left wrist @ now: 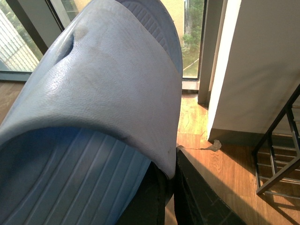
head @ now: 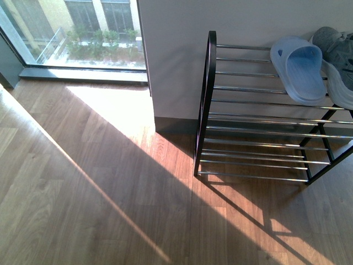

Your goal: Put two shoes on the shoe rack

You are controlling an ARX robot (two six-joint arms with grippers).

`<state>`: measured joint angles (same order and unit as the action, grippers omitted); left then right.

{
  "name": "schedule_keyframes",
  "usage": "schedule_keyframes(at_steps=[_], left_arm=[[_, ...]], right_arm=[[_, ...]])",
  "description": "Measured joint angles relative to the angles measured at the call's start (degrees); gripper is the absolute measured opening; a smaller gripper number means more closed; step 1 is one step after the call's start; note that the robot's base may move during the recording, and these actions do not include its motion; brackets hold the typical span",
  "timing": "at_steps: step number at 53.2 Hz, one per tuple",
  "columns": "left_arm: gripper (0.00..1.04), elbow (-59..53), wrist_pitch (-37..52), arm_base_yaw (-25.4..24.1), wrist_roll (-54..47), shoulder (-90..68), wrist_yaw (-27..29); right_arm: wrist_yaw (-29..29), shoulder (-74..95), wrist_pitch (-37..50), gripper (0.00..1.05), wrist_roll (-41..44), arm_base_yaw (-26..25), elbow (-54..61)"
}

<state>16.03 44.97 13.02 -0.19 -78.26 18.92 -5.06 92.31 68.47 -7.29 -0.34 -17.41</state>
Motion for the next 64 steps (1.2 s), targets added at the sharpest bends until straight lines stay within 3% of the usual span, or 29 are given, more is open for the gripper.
schedule_keyframes(at_steps=[4,9,29,38,64], left_arm=[[0.02,0.00,0.00,0.00,0.02,-0.02,0.09],[0.02,0.00,0.00,0.00,0.02,-0.02,0.02],[0.02,0.00,0.00,0.00,0.02,0.00,0.00],[0.02,0.00,0.00,0.00,0.02,0.00,0.00],[0.02,0.00,0.00,0.00,0.02,0.00,0.00]], right_arm=[[4.17,-0.48,6.97,0.74,3.32,0.13,2.93],[4.94,-3.67,7.04,0.62,4.98,0.11,5.18],[4.92,-22.88,-5.35,0.01,7.02,0.22,12.72],[5.05,-34.99,-15.45,0.01,7.10,0.22,13.81],[5.05,-56.35,-33.46,0.01,7.10,0.22,16.28]])
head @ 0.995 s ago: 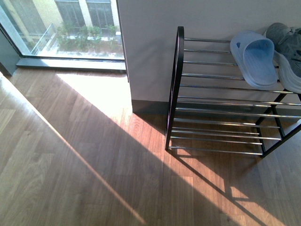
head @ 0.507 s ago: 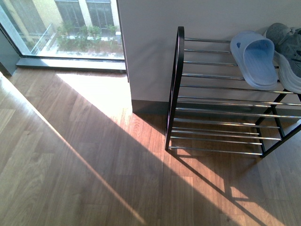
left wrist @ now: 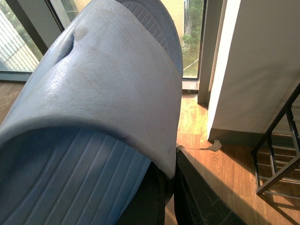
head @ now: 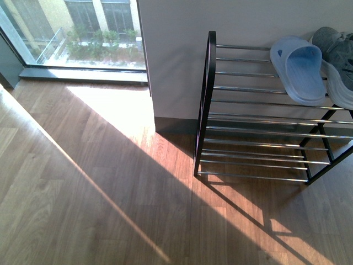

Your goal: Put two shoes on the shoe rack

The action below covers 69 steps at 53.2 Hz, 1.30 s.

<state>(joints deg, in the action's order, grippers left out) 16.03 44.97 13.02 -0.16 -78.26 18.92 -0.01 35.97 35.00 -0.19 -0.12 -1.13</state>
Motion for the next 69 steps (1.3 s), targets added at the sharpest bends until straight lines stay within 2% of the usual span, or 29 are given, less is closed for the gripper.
schedule_keyframes(at_steps=[56,61,69], left_arm=[[0.02,0.00,0.00,0.00,0.00,0.00,0.00],[0.02,0.00,0.00,0.00,0.00,0.00,-0.02],[0.02,0.00,0.00,0.02,0.00,0.00,0.00]], right_arm=[[0.02,-26.14,-25.14,0.01,0.00,0.00,0.04],[0.02,-32.28,-33.24,0.01,0.00,0.00,0.02],[0.04,-35.45,-34.80,0.01,0.00,0.00,0.02]])
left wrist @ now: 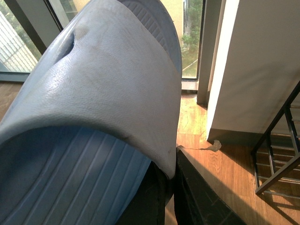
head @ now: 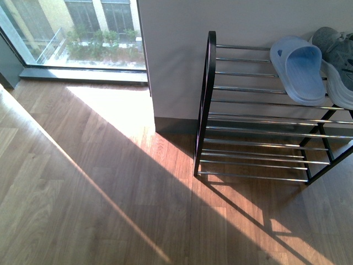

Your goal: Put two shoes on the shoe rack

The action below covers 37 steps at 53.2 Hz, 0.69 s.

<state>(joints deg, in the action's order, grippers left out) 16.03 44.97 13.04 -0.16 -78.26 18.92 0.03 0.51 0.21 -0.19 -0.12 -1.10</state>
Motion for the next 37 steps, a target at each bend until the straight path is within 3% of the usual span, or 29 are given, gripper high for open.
schedule_keyframes(at_steps=[5,6,7,8,15,18,37], left_arm=[[0.02,0.00,0.00,0.00,0.00,0.00,0.00],[0.02,0.00,0.00,0.00,0.00,0.00,0.00],[0.02,0.00,0.00,0.00,0.00,0.00,0.00],[0.02,0.00,0.00,-0.15,0.00,0.00,0.33],[0.02,0.00,0.00,-0.09,0.00,0.07,0.20],[0.02,0.00,0.00,-0.07,0.00,0.04,0.15],[0.02,0.00,0.00,0.11,0.00,0.11,-0.09]], right_arm=[[-0.02,-0.07,-0.13,0.01,0.02,0.00,0.00],[-0.02,-0.15,-0.13,0.37,0.04,0.00,0.00],[-0.02,-0.15,-0.13,0.41,0.04,0.00,0.00],[-0.31,-0.22,-0.13,0.72,0.04,0.00,0.00],[-0.24,-0.24,-0.17,0.93,0.04,0.02,0.00],[-0.22,-0.22,-0.20,0.97,0.02,0.00,0.00],[0.20,-0.22,-0.24,0.96,0.02,0.07,0.00]])
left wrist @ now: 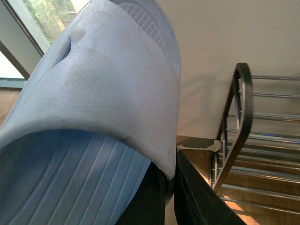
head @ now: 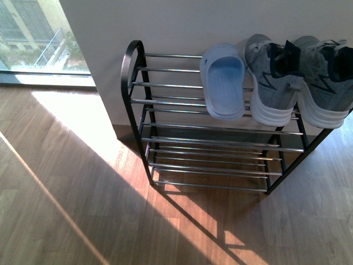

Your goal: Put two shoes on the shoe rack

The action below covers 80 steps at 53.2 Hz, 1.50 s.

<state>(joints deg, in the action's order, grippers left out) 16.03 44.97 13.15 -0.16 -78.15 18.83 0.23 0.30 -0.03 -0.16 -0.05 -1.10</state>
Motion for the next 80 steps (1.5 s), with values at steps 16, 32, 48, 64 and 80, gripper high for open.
schedule_keyframes(at_steps=[16,32,48,64,80], left_arm=[[0.02,10.97,-3.76,1.49,18.88,-13.11,-5.81],[0.02,42.47,-11.56,7.41,40.81,-41.48,-16.00],[0.02,68.61,-22.25,9.42,47.80,-60.35,-20.37],[0.02,86.07,-29.55,9.75,50.25,-72.94,-21.88],[0.34,89.31,-32.85,10.03,48.94,-74.86,-21.53]], right_arm=[[-0.17,-0.02,0.00,0.96,0.02,0.00,0.00],[-0.20,-0.02,0.00,0.96,0.02,0.00,0.00],[-0.20,-0.02,0.00,0.96,0.02,0.00,0.00],[-0.20,-0.02,0.02,0.96,0.02,0.00,0.00],[-0.20,-0.02,0.00,0.96,0.02,0.00,0.00]])
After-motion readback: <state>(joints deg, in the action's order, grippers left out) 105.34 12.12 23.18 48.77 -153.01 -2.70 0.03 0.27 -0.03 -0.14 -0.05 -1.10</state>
